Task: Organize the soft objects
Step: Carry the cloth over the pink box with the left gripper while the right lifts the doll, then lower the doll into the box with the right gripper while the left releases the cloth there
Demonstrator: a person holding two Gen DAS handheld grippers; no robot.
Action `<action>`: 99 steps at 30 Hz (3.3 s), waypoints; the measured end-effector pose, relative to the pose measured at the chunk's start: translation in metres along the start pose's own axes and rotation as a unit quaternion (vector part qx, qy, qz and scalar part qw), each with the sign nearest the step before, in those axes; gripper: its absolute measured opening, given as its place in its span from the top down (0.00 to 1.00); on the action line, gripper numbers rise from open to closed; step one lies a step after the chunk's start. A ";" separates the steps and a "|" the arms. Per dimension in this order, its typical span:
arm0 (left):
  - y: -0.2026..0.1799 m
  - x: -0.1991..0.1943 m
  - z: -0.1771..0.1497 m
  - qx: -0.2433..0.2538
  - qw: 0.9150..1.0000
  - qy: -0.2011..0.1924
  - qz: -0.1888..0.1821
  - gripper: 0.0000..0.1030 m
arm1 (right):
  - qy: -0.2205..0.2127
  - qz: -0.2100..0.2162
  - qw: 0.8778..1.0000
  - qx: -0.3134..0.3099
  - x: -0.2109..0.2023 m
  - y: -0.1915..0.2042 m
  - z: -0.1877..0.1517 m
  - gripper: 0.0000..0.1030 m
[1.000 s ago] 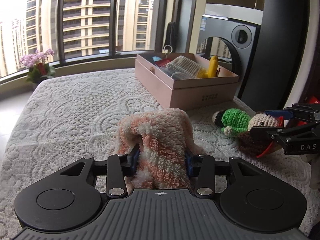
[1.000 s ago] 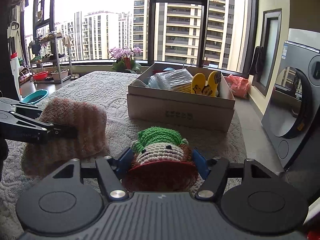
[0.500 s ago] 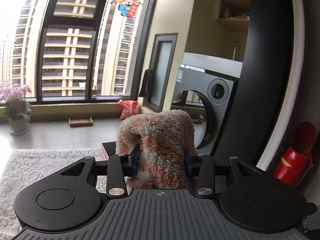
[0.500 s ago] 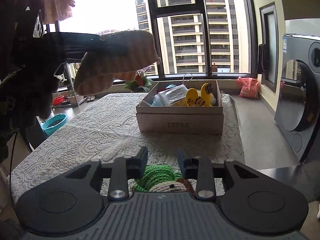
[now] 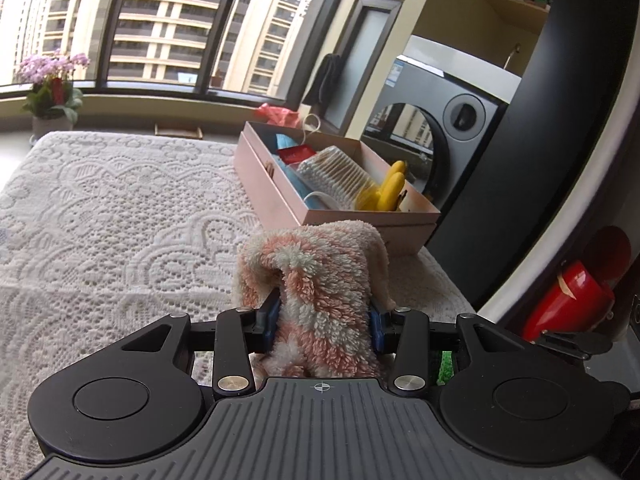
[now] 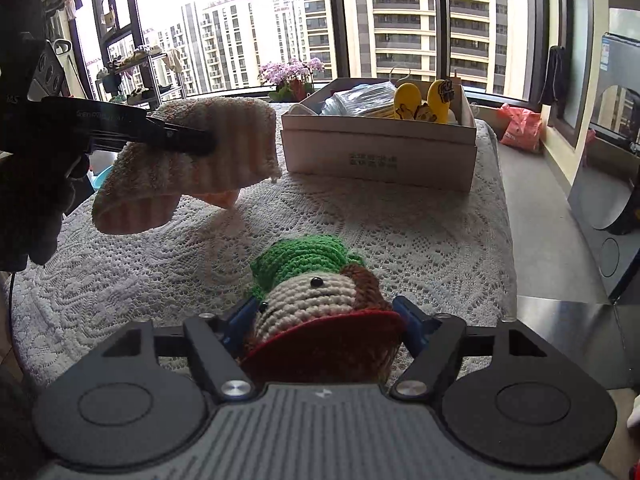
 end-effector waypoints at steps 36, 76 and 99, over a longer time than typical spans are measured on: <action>-0.036 0.102 0.101 0.008 1.000 -0.003 -0.013 0.45 | 0.011 0.009 1.000 0.019 -0.034 -0.022 -0.009 0.15; -0.019 0.132 0.125 0.053 0.998 0.006 -0.040 0.33 | -0.110 -0.054 0.990 0.065 0.050 -0.110 0.229 0.34; -0.017 0.144 0.121 0.131 0.991 -0.005 0.008 0.51 | 0.020 -0.071 0.987 0.144 0.154 -0.125 0.213 0.17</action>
Point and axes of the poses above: each gripper's, at about its wrist camera, not at the fingertips, and x roughly the way its jaws point, y to its left, z to its top, the point moved 3 cm from there along x, roughly the way its jaws point, and after that the axes turned 13 degrees about -x, right-handed, at the moved point
